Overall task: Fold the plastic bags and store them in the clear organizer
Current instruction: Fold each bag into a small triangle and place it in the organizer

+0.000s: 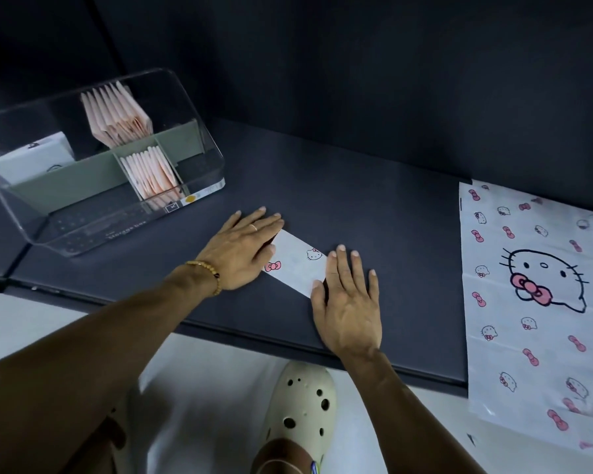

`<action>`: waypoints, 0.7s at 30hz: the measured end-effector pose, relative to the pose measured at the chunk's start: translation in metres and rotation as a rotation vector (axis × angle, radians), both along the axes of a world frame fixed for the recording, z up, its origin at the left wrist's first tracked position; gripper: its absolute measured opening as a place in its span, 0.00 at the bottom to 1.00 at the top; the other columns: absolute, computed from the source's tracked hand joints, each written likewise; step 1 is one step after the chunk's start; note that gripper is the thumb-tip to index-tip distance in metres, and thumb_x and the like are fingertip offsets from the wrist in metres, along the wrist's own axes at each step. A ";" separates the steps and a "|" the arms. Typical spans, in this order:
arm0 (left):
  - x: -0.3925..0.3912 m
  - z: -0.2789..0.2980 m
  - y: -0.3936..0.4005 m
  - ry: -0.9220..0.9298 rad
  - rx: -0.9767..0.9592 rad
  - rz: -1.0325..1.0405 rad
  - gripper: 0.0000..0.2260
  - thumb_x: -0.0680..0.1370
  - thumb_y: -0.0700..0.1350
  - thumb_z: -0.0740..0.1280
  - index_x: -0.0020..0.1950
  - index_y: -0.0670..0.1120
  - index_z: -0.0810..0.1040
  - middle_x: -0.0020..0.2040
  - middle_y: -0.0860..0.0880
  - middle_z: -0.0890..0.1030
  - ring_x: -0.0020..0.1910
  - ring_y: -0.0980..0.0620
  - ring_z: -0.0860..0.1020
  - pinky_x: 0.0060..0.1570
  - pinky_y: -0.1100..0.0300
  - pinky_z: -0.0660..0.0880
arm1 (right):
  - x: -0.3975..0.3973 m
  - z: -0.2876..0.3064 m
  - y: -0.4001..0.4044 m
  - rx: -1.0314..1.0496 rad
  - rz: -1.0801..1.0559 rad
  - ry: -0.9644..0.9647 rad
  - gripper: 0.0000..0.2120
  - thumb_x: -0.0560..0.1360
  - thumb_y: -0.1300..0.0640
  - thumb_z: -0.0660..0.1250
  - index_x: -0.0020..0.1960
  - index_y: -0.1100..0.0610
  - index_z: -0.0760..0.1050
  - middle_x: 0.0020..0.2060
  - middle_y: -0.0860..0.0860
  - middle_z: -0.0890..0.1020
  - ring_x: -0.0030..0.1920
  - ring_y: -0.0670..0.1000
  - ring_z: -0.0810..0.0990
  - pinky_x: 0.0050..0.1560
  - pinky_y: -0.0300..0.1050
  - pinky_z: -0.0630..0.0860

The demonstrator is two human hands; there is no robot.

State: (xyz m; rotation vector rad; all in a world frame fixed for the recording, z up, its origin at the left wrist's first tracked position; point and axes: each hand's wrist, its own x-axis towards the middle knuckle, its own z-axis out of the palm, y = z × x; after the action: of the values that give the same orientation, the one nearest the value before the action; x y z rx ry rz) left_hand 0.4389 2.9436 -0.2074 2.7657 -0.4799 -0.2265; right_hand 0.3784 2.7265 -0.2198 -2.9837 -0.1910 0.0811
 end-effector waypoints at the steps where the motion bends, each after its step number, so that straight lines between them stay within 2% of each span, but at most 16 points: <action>1: -0.001 0.004 -0.009 -0.020 -0.020 0.019 0.23 0.82 0.49 0.53 0.77 0.50 0.55 0.76 0.53 0.60 0.76 0.54 0.52 0.75 0.54 0.41 | 0.000 0.000 0.000 0.001 -0.001 -0.005 0.31 0.79 0.44 0.39 0.78 0.56 0.53 0.78 0.49 0.54 0.78 0.50 0.47 0.75 0.53 0.42; 3: -0.003 0.007 -0.028 -0.123 0.039 -0.009 0.24 0.80 0.50 0.56 0.76 0.49 0.58 0.70 0.50 0.68 0.71 0.50 0.63 0.73 0.54 0.45 | -0.001 0.000 0.000 0.004 0.002 -0.017 0.31 0.79 0.44 0.41 0.77 0.56 0.56 0.78 0.50 0.56 0.78 0.50 0.49 0.75 0.54 0.44; 5: 0.002 0.012 -0.040 -0.162 0.122 -0.051 0.24 0.79 0.52 0.59 0.75 0.50 0.61 0.65 0.49 0.70 0.64 0.49 0.68 0.68 0.54 0.55 | -0.001 0.000 0.000 0.015 -0.003 -0.032 0.30 0.79 0.45 0.42 0.77 0.57 0.58 0.77 0.51 0.58 0.77 0.51 0.52 0.75 0.55 0.47; 8: 0.016 0.022 -0.042 0.021 0.076 -0.053 0.19 0.76 0.54 0.65 0.65 0.49 0.71 0.60 0.48 0.72 0.60 0.47 0.70 0.59 0.55 0.66 | -0.001 -0.002 0.000 0.033 -0.015 -0.060 0.28 0.79 0.48 0.45 0.76 0.58 0.61 0.76 0.51 0.61 0.77 0.52 0.56 0.75 0.56 0.51; 11: 0.022 0.031 -0.043 0.187 0.028 -0.007 0.14 0.74 0.52 0.70 0.55 0.47 0.75 0.55 0.47 0.74 0.56 0.46 0.73 0.50 0.58 0.67 | -0.002 -0.003 -0.002 0.044 -0.013 -0.069 0.28 0.79 0.48 0.46 0.75 0.58 0.62 0.75 0.52 0.62 0.76 0.53 0.58 0.74 0.57 0.53; 13: 0.017 0.032 -0.042 0.215 0.006 0.044 0.12 0.74 0.51 0.70 0.54 0.47 0.77 0.56 0.47 0.73 0.57 0.48 0.72 0.52 0.57 0.68 | -0.002 -0.002 -0.001 0.029 -0.001 -0.061 0.28 0.79 0.47 0.45 0.75 0.58 0.62 0.75 0.52 0.62 0.76 0.52 0.57 0.74 0.56 0.53; 15: 0.007 0.033 -0.037 0.240 -0.085 0.108 0.09 0.75 0.50 0.69 0.52 0.49 0.76 0.54 0.49 0.73 0.54 0.50 0.72 0.53 0.57 0.69 | -0.002 -0.001 -0.001 0.017 0.012 -0.024 0.30 0.79 0.45 0.41 0.77 0.57 0.57 0.77 0.50 0.57 0.77 0.50 0.51 0.75 0.53 0.46; 17: -0.005 0.036 -0.030 0.339 -0.289 0.189 0.06 0.76 0.48 0.68 0.47 0.50 0.73 0.48 0.51 0.76 0.48 0.51 0.75 0.44 0.62 0.70 | 0.000 0.002 -0.002 0.040 0.016 0.019 0.31 0.79 0.44 0.37 0.78 0.56 0.53 0.78 0.49 0.52 0.78 0.47 0.45 0.75 0.49 0.39; 19: -0.014 0.041 -0.020 0.421 -0.463 0.228 0.07 0.76 0.47 0.68 0.43 0.50 0.71 0.42 0.53 0.78 0.40 0.55 0.76 0.34 0.68 0.69 | 0.002 0.010 0.004 0.157 0.012 0.028 0.28 0.81 0.46 0.40 0.76 0.58 0.60 0.78 0.50 0.54 0.78 0.47 0.44 0.76 0.47 0.37; 21: -0.022 0.049 -0.005 0.445 -0.591 0.281 0.08 0.76 0.46 0.69 0.42 0.50 0.70 0.39 0.54 0.78 0.35 0.60 0.75 0.30 0.72 0.68 | 0.006 0.024 0.020 0.330 0.023 0.039 0.25 0.83 0.48 0.46 0.68 0.60 0.72 0.76 0.51 0.62 0.78 0.48 0.49 0.77 0.48 0.42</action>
State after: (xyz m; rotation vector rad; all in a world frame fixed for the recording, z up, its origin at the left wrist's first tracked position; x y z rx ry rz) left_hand 0.4167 2.9385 -0.1586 2.0865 -0.0252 -0.5195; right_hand 0.3840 2.7469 -0.1957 -2.6499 -0.2109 0.0997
